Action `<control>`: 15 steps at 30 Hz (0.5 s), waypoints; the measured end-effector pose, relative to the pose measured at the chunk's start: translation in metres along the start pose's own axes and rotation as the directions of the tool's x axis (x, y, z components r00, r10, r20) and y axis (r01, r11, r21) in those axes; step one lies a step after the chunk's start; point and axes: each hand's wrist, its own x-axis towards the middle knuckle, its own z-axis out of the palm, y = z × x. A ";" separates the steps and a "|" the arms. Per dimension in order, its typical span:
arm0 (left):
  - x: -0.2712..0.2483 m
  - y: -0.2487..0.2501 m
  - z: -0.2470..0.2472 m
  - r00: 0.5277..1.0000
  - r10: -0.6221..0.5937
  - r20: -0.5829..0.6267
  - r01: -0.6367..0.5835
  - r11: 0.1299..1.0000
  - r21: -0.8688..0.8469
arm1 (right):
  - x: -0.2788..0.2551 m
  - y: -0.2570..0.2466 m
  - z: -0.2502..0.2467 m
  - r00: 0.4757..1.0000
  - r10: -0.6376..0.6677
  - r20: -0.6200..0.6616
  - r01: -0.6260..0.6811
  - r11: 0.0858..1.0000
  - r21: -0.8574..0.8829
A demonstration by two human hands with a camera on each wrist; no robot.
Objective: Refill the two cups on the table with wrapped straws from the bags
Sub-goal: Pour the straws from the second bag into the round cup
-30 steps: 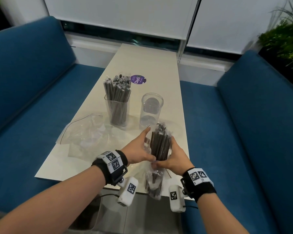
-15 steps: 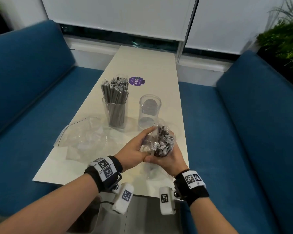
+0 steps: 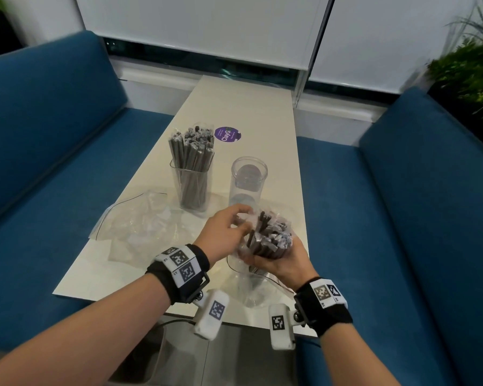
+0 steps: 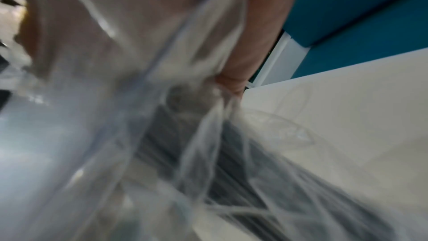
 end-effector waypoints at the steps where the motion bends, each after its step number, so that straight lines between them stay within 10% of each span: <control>1: 0.001 -0.002 -0.001 1.000 -0.002 -0.014 0.002 0.999 0.034 | -0.001 -0.002 0.002 1.000 0.009 0.005 -0.009 1.000 0.007; 10: -0.008 -0.003 0.001 0.998 -0.049 0.040 0.047 0.998 0.030 | -0.007 -0.009 -0.006 0.980 -0.031 -0.195 0.014 0.996 -0.089; 15: -0.021 -0.009 -0.011 0.889 0.028 0.457 -0.174 0.944 0.280 | -0.006 -0.004 -0.006 0.974 -0.025 -0.225 -0.004 0.992 -0.128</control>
